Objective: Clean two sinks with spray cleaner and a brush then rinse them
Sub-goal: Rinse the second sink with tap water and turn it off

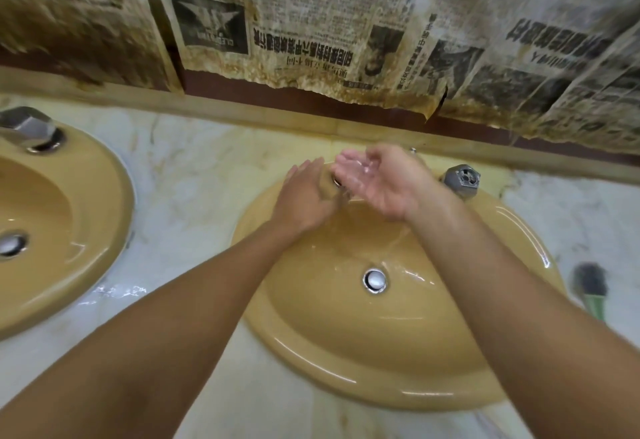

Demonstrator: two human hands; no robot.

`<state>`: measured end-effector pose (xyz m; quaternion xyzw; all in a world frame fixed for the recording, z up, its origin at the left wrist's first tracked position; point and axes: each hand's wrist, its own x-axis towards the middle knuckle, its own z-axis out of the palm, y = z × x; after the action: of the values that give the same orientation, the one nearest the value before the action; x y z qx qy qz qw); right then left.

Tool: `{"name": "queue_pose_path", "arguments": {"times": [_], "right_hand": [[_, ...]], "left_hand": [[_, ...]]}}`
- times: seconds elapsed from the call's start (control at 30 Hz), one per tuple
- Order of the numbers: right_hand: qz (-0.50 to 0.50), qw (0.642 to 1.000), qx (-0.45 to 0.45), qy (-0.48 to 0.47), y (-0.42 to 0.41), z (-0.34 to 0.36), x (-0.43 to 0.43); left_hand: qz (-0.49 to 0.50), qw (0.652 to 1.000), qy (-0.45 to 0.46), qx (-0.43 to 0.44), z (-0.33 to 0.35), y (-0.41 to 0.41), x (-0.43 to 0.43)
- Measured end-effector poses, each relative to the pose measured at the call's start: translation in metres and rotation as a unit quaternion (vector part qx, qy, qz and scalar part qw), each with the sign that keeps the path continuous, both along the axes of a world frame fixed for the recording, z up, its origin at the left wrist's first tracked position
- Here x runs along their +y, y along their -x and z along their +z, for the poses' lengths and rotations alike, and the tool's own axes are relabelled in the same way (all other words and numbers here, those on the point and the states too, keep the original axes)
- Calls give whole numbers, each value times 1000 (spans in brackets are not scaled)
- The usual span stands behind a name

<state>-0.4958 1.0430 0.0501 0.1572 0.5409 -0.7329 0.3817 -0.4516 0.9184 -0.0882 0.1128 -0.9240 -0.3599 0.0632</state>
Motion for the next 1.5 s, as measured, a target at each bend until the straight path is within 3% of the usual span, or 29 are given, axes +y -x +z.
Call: {"name": "queue_pose_path", "arguments": {"times": [0.03, 0.1, 0.23, 0.27, 0.33, 0.4, 0.43, 0.47, 0.5, 0.57, 0.6, 0.67, 0.8, 0.87, 0.93, 1.0, 1.17, 1.33, 1.43, 1.5], "right_hand": [[29, 991, 90, -98, 10, 10, -7], [110, 924, 256, -262, 24, 27, -16], [265, 787, 423, -362, 41, 35, -8], [266, 762, 453, -379, 42, 31, -1], [218, 723, 505, -417, 38, 18, 21], [100, 697, 538, -463, 25, -4, 49], [26, 707, 524, -474, 16, -18, 62], [-52, 747, 472, -466, 8, -34, 75], [-127, 813, 377, -425, 2, -50, 85], [-217, 946, 97, -222, -8, -78, 96], [-225, 968, -39, -106, -15, -89, 99], [-230, 954, -184, 51, -27, -105, 100], [-307, 917, -195, 164, -26, -110, 94], [-280, 918, -199, 197, -23, -106, 85], [-114, 958, -183, 190, -29, -97, 75], [-29, 970, -169, 170, -30, -90, 70], [-199, 951, -183, 148, -20, -91, 78], [-261, 927, -205, 172, -19, -88, 86], [-196, 951, -201, 127, -25, -93, 99], [-142, 964, -206, 88, -29, -94, 114]], "left_hand": [[28, 998, -45, 15, 8, 12, 10], [61, 995, -63, 43, 17, 38, 26], [9, 994, 21, 105, 14, 61, 36], [2, 992, 41, 118, 10, 60, 34], [16, 992, -5, 125, 7, 52, 32], [36, 995, -17, 92, 3, 42, 29], [42, 997, 15, 59, 1, 36, 25], [43, 997, 62, 17, -4, 31, 20], [40, 992, 120, -22, -8, 24, 15], [21, 974, 221, -52, -15, 7, 7], [1, 964, 260, -50, -20, -1, 5], [-56, 949, 308, -44, -27, -18, -1], [-147, 944, 295, -9, -28, -42, -10], [-91, 955, 283, -17, -30, -54, -9], [11, 964, 263, -45, -29, -61, -7], [30, 955, 287, -72, -25, -63, -5], [-94, 936, 333, -68, -24, -58, -7], [27, 955, 287, -67, -23, -53, -5], [-85, 954, 286, -19, -27, -57, -2], [-159, 936, 315, 6, -27, -58, -4]]}}
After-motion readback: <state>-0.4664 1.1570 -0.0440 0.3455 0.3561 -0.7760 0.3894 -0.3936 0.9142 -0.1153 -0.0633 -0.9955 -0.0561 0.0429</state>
